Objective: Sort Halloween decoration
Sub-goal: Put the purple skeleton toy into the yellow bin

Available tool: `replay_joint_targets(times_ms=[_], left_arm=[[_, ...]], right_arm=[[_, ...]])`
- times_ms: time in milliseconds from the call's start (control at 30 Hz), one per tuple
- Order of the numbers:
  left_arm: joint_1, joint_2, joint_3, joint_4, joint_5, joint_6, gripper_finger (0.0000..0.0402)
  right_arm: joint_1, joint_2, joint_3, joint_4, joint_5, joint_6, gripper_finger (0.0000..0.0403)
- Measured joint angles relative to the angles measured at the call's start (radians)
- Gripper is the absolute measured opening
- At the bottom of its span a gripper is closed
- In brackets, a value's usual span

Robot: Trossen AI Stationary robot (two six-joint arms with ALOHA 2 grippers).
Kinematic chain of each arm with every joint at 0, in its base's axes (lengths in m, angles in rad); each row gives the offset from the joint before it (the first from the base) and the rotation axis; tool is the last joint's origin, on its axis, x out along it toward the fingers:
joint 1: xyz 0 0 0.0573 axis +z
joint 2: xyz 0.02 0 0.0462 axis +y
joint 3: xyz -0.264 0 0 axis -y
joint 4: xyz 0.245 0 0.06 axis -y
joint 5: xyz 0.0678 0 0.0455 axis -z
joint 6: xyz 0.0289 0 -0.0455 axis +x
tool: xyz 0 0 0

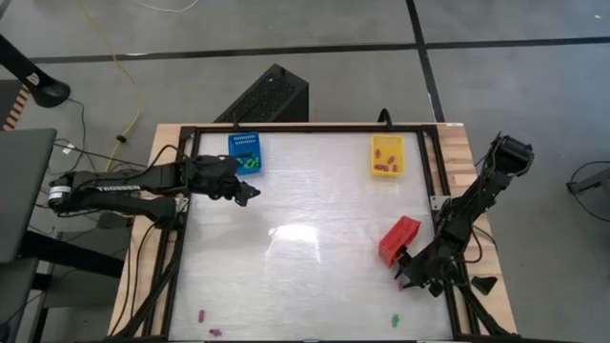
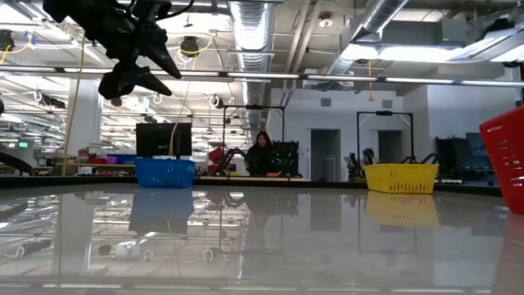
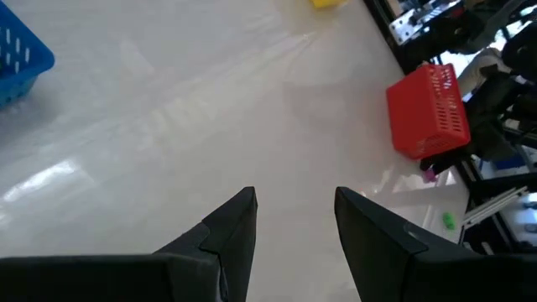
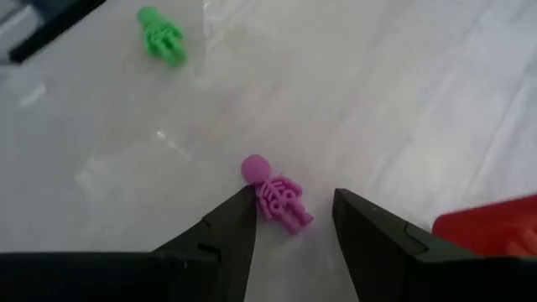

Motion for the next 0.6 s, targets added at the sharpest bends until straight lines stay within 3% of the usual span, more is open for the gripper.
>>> replay_joint_targets(times_ms=[333,600], left_arm=[[-0.001,-0.001,0.0,-0.002,-0.007,0.006,0.0151],[-0.001,-0.001,0.0,-0.002,-0.007,0.005,0.0151]], right_arm=[[0.011,0.101,0.001,0.09,-0.015,-0.017,0.0177],[0.007,0.169,0.007,0.13,-0.053,0.035,0.0067]])
